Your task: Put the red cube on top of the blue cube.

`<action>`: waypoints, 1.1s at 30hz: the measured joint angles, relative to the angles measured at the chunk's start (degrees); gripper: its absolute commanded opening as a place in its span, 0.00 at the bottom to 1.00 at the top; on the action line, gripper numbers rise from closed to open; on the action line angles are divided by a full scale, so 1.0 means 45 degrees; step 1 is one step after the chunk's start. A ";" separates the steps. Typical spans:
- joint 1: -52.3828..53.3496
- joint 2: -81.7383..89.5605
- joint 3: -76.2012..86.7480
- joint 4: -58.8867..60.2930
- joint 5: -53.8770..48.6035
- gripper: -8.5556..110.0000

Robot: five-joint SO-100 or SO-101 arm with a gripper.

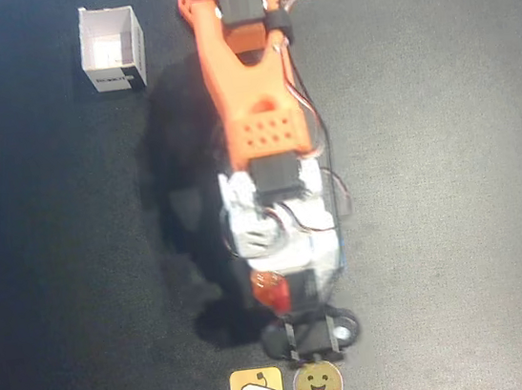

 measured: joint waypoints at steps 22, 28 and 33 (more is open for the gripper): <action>-0.1270 -0.0332 0.0703 0.0723 0.0391 0.09; -0.1348 0.0957 0.2227 0.0664 0.0391 0.09; -0.1328 0.1719 0.3242 0.0410 0.0391 0.09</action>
